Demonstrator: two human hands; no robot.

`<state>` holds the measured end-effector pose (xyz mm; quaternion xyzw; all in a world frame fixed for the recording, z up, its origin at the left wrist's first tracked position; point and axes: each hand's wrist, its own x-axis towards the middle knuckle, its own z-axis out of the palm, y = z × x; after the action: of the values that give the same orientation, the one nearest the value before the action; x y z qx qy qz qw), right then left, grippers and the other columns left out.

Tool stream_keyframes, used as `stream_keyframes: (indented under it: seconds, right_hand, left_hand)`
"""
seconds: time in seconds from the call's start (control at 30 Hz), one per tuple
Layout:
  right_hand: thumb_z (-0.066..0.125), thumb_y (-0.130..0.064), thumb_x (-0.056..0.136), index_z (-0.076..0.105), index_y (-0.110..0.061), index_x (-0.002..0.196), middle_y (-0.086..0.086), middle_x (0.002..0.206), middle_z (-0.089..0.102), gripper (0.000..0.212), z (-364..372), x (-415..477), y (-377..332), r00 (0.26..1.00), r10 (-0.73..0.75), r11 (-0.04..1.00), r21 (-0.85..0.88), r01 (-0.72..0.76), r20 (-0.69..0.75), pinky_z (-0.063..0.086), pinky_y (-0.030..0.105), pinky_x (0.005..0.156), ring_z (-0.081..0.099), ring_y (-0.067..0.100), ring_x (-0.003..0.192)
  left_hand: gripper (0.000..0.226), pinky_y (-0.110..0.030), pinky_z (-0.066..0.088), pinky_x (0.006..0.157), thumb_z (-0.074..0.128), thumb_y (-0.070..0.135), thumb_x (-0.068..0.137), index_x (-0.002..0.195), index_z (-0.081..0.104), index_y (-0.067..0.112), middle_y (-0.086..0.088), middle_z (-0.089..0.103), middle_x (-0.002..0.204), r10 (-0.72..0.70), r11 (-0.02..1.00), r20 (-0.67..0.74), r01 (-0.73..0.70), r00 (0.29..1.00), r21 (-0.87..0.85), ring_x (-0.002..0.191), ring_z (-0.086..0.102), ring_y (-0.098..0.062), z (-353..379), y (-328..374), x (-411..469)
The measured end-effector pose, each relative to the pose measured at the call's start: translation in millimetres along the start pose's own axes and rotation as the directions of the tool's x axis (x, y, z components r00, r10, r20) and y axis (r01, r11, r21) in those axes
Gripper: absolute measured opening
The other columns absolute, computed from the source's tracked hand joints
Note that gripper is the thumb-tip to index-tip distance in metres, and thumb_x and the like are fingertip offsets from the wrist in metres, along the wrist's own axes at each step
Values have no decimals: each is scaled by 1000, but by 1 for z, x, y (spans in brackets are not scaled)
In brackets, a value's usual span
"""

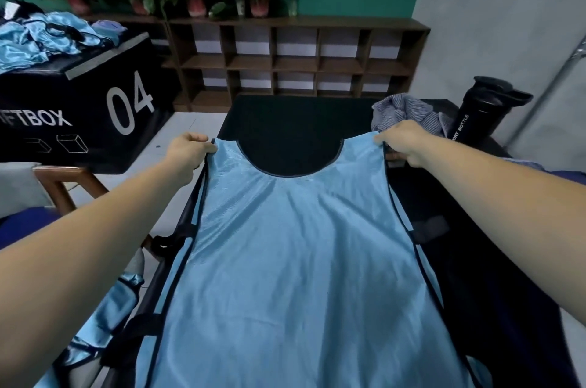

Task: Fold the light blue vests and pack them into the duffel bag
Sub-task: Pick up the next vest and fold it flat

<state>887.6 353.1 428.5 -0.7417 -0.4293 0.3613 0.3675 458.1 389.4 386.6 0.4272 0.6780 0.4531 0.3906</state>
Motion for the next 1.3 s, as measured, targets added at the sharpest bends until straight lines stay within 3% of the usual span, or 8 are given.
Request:
stream_keyframes:
  seconds: [0.17,0.3,0.47,0.6,0.8,1.03,1.17,1.3]
  right_hand:
    - [62,-7,87,56,-18,82,11,76,55,13,-10,-21,-18,995,-54,999,-12,53,-87,43,34,57,49,21,61]
    - [56,-9,89,46,-18,80,3,58,42,16,-14,-61,-32,999,-38,999,-17,38,7,31,21,44,34,16,46]
    - [61,-4,90,63,-17,89,9,84,54,13,-20,-135,-26,969,-245,967,-72,245,3,42,37,68,50,23,75]
    - [71,-12,92,71,-13,92,4,92,72,2,-28,-212,0,952,-292,948,-106,301,96,56,38,76,72,19,82]
    - [74,-13,89,74,-21,93,-1,75,71,9,-30,-295,59,919,-354,923,-91,374,175,51,37,69,72,21,79]
    - [65,-16,92,73,-29,92,-12,82,70,15,-45,-343,109,888,-393,779,-426,460,241,47,20,69,62,2,73]
    - [59,-15,93,67,-30,92,-8,81,69,17,-55,-344,113,875,-400,702,-522,484,274,56,35,72,65,9,73]
    - [60,-18,93,62,-30,89,-11,79,67,12,-62,-341,115,861,-422,628,-593,503,283,56,38,73,61,3,76]
  left_hand:
    - [29,-28,43,66,78,15,94,119,65,14,-5,62,103,178,967,33,-181,983,181,75,54,-14,-4,11,-43]
    - [22,-32,45,68,81,18,90,106,68,26,0,65,107,350,887,182,-388,919,250,74,55,-13,-3,17,-109]
    - [19,-8,40,77,83,26,89,98,70,35,15,65,110,426,747,425,-576,799,333,101,60,0,-2,13,-217]
    - [18,-5,40,78,84,27,87,98,72,36,12,67,106,442,661,580,-685,684,305,98,61,0,0,5,-292]
    - [21,-15,44,86,86,32,83,99,73,31,12,67,99,458,542,751,-819,476,189,96,60,-3,5,-15,-376]
    - [37,-29,49,88,76,63,83,105,67,35,15,55,97,469,365,842,-927,268,92,96,55,-8,8,-53,-443]
    - [42,-37,50,84,67,66,86,105,61,30,8,53,98,476,216,857,-971,197,104,98,56,-19,20,-68,-460]
    - [25,-39,52,78,62,50,94,99,53,27,8,53,96,505,218,843,-973,184,82,92,58,-20,23,-76,-458]
